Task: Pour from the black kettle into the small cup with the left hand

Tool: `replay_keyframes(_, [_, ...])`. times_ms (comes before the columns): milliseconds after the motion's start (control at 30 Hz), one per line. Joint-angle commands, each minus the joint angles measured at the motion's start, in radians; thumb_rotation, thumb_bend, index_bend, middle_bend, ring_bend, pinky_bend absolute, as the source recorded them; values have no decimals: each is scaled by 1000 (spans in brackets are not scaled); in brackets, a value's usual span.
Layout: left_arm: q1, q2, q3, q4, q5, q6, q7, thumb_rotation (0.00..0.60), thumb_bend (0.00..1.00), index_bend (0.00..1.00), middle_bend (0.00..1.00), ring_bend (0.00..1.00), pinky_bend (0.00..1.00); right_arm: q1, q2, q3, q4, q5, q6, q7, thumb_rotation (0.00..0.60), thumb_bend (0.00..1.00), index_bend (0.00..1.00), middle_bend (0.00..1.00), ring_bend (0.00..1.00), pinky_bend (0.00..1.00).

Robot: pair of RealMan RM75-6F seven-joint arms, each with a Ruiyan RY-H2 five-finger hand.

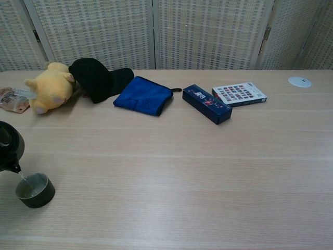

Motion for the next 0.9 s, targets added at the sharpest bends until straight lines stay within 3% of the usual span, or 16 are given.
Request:
replay_keyframes(33, [1, 1, 0, -2, 0, 0, 2, 571, 403, 1000, 1000, 1000, 575, -2, 0, -1, 1, 0, 2, 2, 600, 130, 215, 244, 120, 0])
replay_keyframes(433, [2, 4, -1, -17, -4, -2, -4, 569, 403, 1000, 1000, 1000, 575, -11, 0, -2, 6, -2, 12, 11, 600, 131, 215, 244, 120, 0])
replay_keyframes(633, [0, 5, -4, -25, -10, -5, -19, 536, 403, 1000, 1000, 1000, 575, -14, -1, -2, 7, -1, 15, 14, 600, 131, 215, 244, 120, 0])
replay_keyframes(900, [-7, -6, -14, -16, -18, 16, -106, 517, 403, 1000, 1000, 1000, 575, -15, -3, 0, 7, 0, 16, 13, 600, 130, 215, 244, 120, 0])
